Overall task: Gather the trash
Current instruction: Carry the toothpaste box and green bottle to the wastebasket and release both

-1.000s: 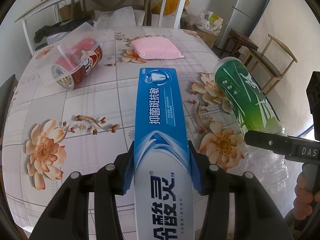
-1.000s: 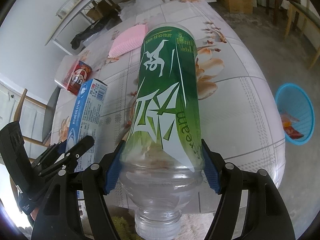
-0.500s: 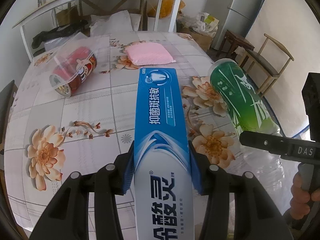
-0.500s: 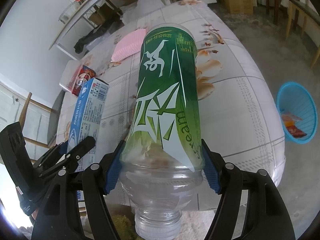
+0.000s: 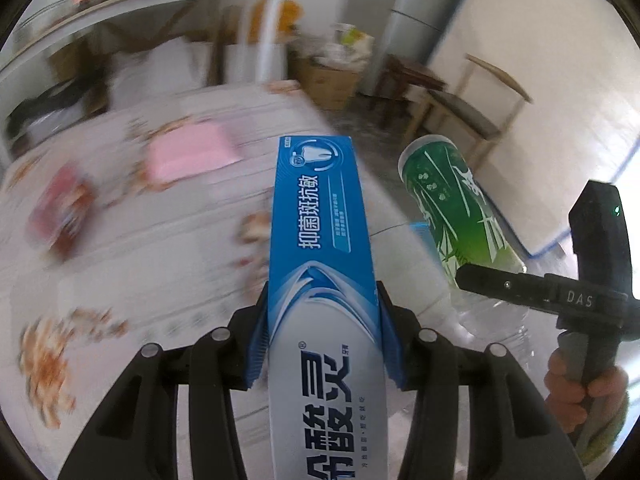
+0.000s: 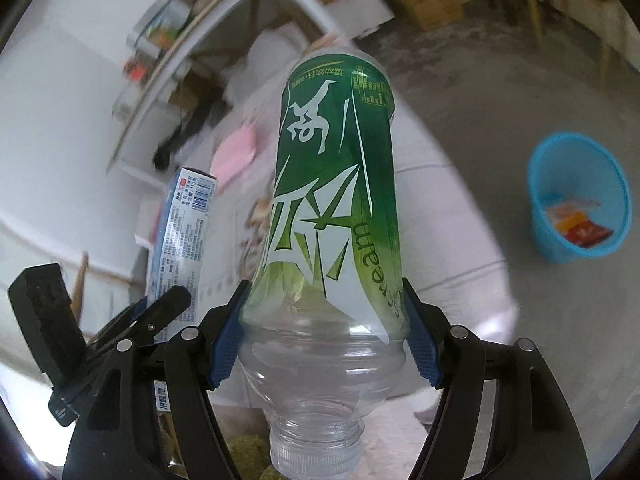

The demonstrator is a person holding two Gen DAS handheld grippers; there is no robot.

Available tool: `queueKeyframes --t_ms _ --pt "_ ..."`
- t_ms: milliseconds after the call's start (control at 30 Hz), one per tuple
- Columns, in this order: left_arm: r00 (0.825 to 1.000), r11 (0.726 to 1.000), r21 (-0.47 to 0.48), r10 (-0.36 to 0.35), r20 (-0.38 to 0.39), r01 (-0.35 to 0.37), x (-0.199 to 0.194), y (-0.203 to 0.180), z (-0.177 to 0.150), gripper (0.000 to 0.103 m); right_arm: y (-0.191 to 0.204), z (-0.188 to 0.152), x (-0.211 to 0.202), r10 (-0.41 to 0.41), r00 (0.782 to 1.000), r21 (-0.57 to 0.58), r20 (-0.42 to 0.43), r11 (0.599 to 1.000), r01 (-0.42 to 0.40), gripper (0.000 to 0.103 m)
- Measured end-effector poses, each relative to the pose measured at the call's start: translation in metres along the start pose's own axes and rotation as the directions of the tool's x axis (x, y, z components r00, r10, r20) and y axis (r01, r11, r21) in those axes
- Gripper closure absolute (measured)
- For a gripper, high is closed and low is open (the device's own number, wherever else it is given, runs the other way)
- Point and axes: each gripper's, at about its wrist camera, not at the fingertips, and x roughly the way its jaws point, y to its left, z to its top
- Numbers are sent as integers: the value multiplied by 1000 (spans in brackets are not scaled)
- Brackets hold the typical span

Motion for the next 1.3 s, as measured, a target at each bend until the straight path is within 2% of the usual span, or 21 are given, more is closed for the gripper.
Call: queueKeyframes --t_ms 100,233,300,400,433,533,600,633,667,700,733,767,833,900,967,1133,1200,1300 --pt "996 994 72 -84 -31 86 18 -39 25 57 -50 1 -38 -4 995 123 99 992 -9 36" --pt "978 975 122 -171 -120 186 55 -85 49 57 -115 -2 -74 -91 982 265 164 963 45 36" --pt "964 961 158 -197 -180 226 81 -117 60 57 -150 -4 -80 -106 982 345 155 937 47 36" --pt "931 941 176 -234 -280 289 122 -155 71 57 -196 -6 -71 -107 989 441 101 896 52 36" --pt "915 935 176 -240 -323 307 142 -170 75 57 -207 -6 -64 -98 992 466 83 883 48 36" --pt "895 931 186 -223 -387 313 179 -195 83 57 -243 2 -42 -60 997 533 47 846 25 36" --pt "889 934 197 -198 -413 299 205 -214 90 57 -261 17 -31 -47 998 552 38 834 19 36" --pt "888 933 197 -197 -416 300 215 -221 95 56 -271 27 -26 -38 999 564 39 826 9 36" --pt "895 931 209 -197 -401 299 228 -233 104 56 -278 34 -21 -34 999 577 41 817 4 35" --pt "902 930 218 -196 -385 295 236 -239 111 51 -290 45 -14 -40 998 586 46 810 5 32" --pt "906 931 220 -193 -377 290 242 -243 114 37 -305 53 -7 -55 997 598 49 802 15 24" --pt "915 940 212 -178 -362 267 251 -246 117 33 -317 58 -1 -79 996 612 43 790 36 22" --pt "925 957 174 -163 -342 233 257 -240 118 33 -333 56 7 -124 992 642 15 762 85 22" --pt "917 959 137 -186 -352 247 259 -230 117 33 -343 45 13 -145 989 670 -1 734 109 22" --pt "910 959 115 -201 -362 258 253 -213 109 33 -341 28 16 -137 991 664 -1 741 103 22" --pt "924 965 113 -189 -331 238 235 -187 93 33 -340 9 18 -143 989 657 -35 743 131 24" --pt "924 966 91 -202 -325 243 224 -174 88 33 -339 0 12 -142 989 656 -35 744 130 24" --pt "939 969 56 -219 -266 242 199 -153 80 33 -322 -8 2 -139 990 648 -23 752 121 24"
